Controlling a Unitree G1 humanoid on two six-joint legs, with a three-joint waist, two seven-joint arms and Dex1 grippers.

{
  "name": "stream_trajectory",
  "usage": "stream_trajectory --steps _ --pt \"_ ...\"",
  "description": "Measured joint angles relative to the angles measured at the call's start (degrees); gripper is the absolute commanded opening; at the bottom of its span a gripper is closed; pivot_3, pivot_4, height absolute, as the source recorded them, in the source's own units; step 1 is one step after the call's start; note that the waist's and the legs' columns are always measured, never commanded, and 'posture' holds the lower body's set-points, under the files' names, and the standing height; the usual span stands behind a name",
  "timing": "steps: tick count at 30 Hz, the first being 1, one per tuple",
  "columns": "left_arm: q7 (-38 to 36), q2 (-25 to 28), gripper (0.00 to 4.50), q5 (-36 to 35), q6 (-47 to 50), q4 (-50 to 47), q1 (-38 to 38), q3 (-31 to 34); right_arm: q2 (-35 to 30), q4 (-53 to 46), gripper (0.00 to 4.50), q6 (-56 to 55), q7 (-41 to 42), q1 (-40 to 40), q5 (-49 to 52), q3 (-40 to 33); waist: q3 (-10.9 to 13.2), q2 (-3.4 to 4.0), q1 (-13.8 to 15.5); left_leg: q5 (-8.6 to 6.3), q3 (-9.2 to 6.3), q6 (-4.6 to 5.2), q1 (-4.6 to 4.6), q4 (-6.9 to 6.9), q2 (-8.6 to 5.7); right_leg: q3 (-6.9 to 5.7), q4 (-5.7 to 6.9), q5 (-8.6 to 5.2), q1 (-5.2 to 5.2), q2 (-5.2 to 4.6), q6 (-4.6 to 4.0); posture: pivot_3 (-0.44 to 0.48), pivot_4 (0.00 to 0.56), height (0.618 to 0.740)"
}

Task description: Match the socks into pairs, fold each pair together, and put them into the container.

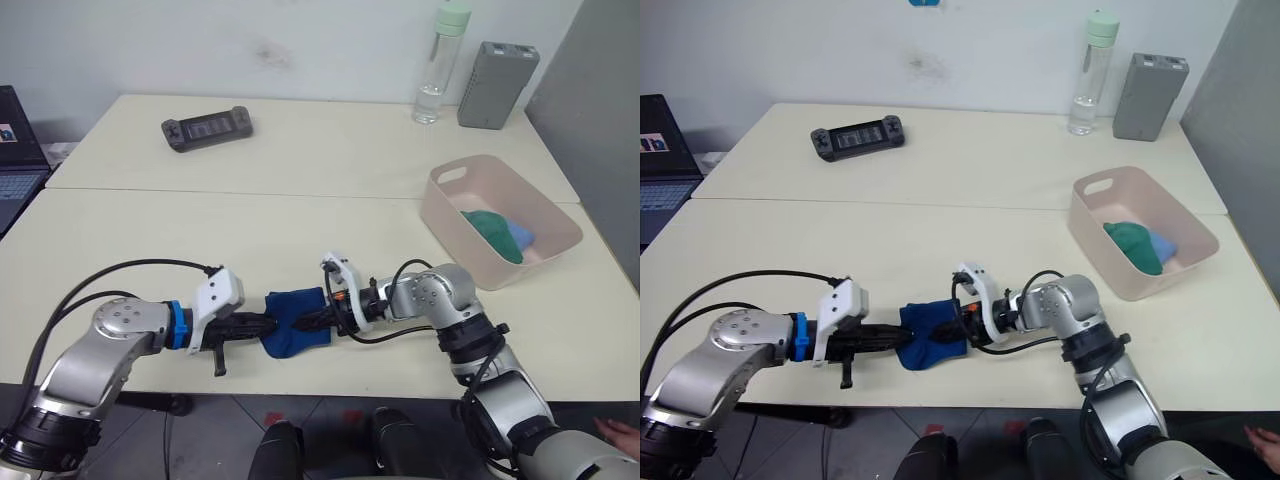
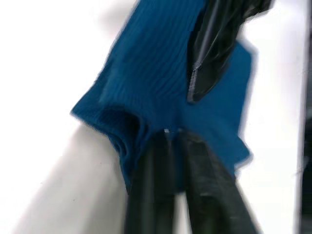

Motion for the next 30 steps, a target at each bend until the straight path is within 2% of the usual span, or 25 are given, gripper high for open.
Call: stream_trajectory --steps 5,10,15,17,20,22,24,27,30 --pt "1.2 0.73 2.74 -10.97 9.96 -3.01 -7.64 6.71 -5.13 -7.66 0.0 -0.41 0.05 -3.38 1.27 -5.81 0.04 0.01 -0.01 0.0 -0.05 0.0 -0.05 0.0 -0.01 -0.04 -0.03 -0.02 -0.03 0.01 0.05 0.0 0.15 0.74" --pt "8.22 -4.17 4.41 -16.31 15.14 -4.27 -20.76 7.06 -13.91 -15.86 0.0 -7.7 1.49 -5.85 0.59 -9.4 0.06 0.03 0.09 -0.01 -0.03 0.01 -0.06 -0.04 -0.05 -0.02 -0.27 0.02 0.05 0.0 0.13 0.0 0.15 0.74" --pt "14.09 -11.04 4.49 -14.01 14.24 -3.41 -30.07 3.11 -24.58 -16.06 0.0 -16.09 1.87 -10.13 -4.3 -12.5 0.07 0.04 0.25 -0.01 0.01 0.02 -0.14 -0.05 -0.07 0.0 -0.37 0.19 0.03 -0.02 -0.09 0.0 0.15 0.74" --pt "17.57 -16.48 4.49 -12.43 13.45 -1.81 -35.44 1.09 -30.4 -12.6 0.0 -22.63 2.31 -13.48 -9.07 -12.33 0.13 0.0 0.58 -0.01 0.02 0.02 -0.2 0.0 -0.09 0.0 -0.41 0.21 0.0 -0.03 -0.06 0.0 0.15 0.74" --pt "21.48 -21.57 4.49 -10.49 12.16 -0.17 -41.07 -0.89 -37.97 -7.64 0.0 -33.82 4.56 -17.44 -16.56 -11.78 0.14 0.0 1.28 -0.05 0.08 0.08 -0.21 -0.01 -0.08 0.04 -0.47 0.22 -0.01 -0.04 -0.05 0.0 0.15 0.74" --pt "22.09 -24.05 4.49 -9.93 11.77 0.95 -42.72 -2.22 -44.37 -3.09 0.0 -45.69 7.7 -16.72 -23.25 -8.93 0.14 0.0 1.41 -0.14 0.2 0.24 -0.18 -0.02 -0.08 0.11 -0.5 0.2 -0.01 -0.05 -0.03 0.0 0.15 0.74" --pt "21.95 -25.64 4.49 -8.97 11.04 2.18 -42.82 -4.0 -47.58 2.98 0.0 -54.91 9.26 -15.32 -29.15 -6.88 0.14 0.0 1.35 -0.15 0.34 0.26 -0.18 -0.01 -0.07 0.21 -0.51 0.2 -0.02 -0.08 -0.03 0.0 0.15 0.74" --pt "21.82 -27.86 4.49 -6.93 9.96 3.89 -42.83 -7.46 -51.53 12.55 0.0 -71.39 9.61 -13.14 -39.07 -1.9 0.21 0.08 1.37 -0.15 0.45 0.26 -0.18 0.02 -0.11 0.28 -0.47 0.2 -0.04 -0.14 -0.03 0.0 0.15 0.74" --pt "22.04 -30.08 4.49 -6.75 9.96 3.78 -42.82 -8.85 -53.02 18.41 0.0 -82.16 9.61 -12.61 -45.28 0.54 0.27 0.18 1.26 -0.15 0.51 0.25 -0.12 0.04 -0.11 0.35 -0.42 0.21 -0.05 -0.14 -0.03 0.0 0.15 0.74"
